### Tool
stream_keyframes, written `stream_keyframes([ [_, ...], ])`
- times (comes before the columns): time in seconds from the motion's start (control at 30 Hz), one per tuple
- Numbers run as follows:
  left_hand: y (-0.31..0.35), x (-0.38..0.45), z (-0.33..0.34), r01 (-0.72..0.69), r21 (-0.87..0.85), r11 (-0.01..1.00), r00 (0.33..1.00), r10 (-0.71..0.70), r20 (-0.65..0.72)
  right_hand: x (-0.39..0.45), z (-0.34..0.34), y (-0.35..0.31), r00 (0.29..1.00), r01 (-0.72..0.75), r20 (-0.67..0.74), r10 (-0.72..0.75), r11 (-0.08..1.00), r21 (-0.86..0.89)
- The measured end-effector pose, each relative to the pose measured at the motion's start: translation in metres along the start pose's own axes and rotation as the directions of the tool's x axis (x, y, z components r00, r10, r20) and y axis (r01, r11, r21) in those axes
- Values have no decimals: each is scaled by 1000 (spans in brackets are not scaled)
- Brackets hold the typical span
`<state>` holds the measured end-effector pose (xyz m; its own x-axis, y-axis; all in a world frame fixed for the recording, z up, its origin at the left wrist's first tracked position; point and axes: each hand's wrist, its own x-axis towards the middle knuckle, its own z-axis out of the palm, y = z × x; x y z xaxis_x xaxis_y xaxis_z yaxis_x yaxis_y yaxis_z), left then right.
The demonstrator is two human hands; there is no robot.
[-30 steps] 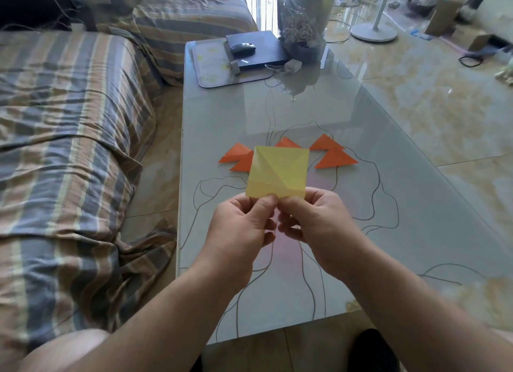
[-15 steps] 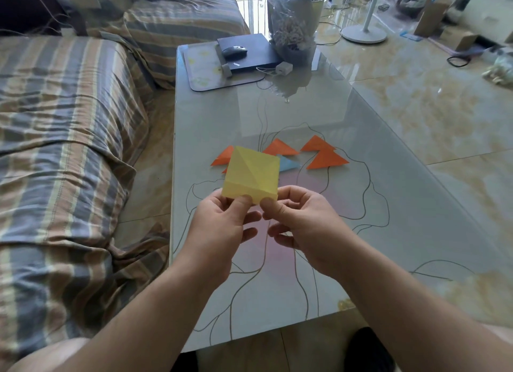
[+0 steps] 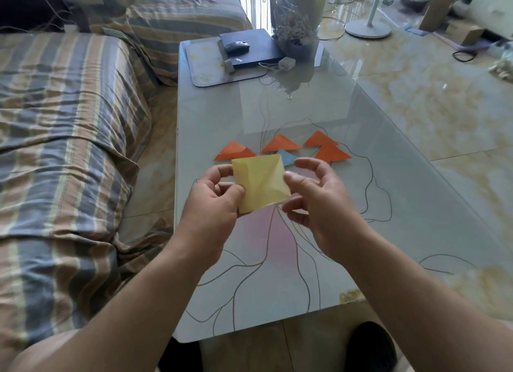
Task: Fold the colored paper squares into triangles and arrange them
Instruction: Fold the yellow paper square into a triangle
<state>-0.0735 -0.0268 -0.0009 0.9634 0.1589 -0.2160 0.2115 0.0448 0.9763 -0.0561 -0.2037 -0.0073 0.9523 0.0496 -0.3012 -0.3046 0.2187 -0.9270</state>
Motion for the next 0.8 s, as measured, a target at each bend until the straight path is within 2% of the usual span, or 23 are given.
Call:
stream_keyframes([
  [0.1, 2, -4, -4, -91, 149, 985, 995, 83, 59, 4, -7, -4, 993, 97, -69, -98, 995, -6],
  [0.17, 3, -6, -7, -189, 319, 929, 980, 159, 118, 4, -14, -5, 959, 255, -61, -276, 938, -235],
  [0.2, 2, -6, -7, -227, 394, 891, 971, 179, 155, 4, -18, -5, 926, 332, -26, -376, 846, -416],
  [0.23, 2, -7, -8, -259, 458, 850, 962, 186, 198, 4, -22, -5, 892, 383, 40, -451, 705, -596],
  [0.27, 3, -8, -7, -284, 514, 810, 953, 179, 244, 4, -25, -6, 873, 406, 118, -473, 574, -711],
  [0.3, 4, -9, -7, -303, 553, 776, 943, 159, 293, 5, -27, -6, 886, 403, 178, -429, 519, -754],
  [0.33, 3, -10, -6, -314, 570, 760, 931, 130, 341, 5, -27, -6, 922, 367, 210, -324, 565, -739],
  [0.37, 2, -10, -5, -317, 560, 766, 919, 102, 381, 5, -25, -6, 952, 304, 236, -194, 674, -673],
  [0.4, 0, -11, -4, -306, 526, 793, 910, 83, 406, 5, -24, -4, 960, 237, 264, -93, 774, -587],
  [0.43, -1, -10, -4, -280, 474, 835, 909, 72, 411, 4, -22, -2, 960, 199, 275, -58, 831, -519],
  [0.53, -2, -12, -3, -169, 270, 948, 925, 58, 375, 7, -20, -4, 972, 193, 197, -128, 913, -358],
  [0.67, -3, -13, 0, -64, 102, 993, 952, 30, 303, 11, -24, -10, 988, 146, 76, -134, 974, -174],
  [0.8, -4, -11, 2, -6, 51, 999, 981, -4, 193, 9, -22, -7, 967, 241, 156, -200, 915, -325],
])
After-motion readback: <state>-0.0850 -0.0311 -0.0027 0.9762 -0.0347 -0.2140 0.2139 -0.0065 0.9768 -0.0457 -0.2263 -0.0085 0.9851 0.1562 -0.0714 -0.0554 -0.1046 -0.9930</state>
